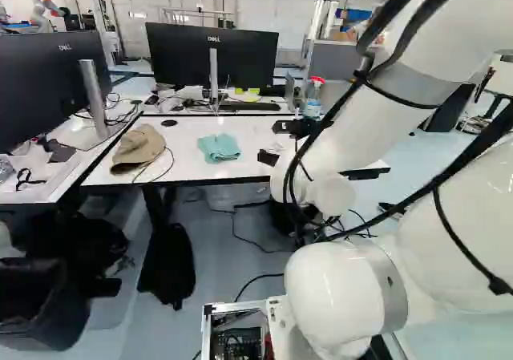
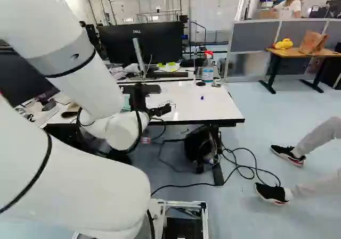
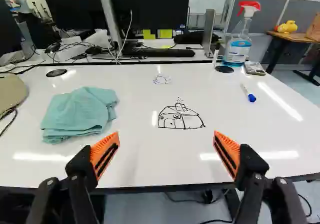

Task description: Clean the table with the green towel

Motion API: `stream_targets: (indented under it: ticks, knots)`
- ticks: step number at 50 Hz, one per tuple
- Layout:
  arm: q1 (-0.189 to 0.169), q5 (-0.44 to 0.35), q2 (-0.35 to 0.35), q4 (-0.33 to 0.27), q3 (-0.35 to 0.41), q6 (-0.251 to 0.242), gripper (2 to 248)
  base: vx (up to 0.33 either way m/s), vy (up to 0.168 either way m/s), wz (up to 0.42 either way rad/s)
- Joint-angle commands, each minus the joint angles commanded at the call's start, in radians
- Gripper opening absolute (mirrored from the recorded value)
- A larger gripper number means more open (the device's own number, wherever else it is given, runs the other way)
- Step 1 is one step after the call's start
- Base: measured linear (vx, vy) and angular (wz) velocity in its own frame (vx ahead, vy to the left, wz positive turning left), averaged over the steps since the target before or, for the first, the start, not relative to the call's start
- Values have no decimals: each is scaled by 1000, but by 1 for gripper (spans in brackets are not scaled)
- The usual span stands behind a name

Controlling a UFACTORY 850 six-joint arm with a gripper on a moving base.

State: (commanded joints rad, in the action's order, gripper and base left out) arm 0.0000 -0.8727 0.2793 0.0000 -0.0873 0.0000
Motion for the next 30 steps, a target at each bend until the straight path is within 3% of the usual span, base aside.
stream_targets:
  ticks: [30]
  knots:
    - [0,0,0,0,0,0,247,0,0,0]
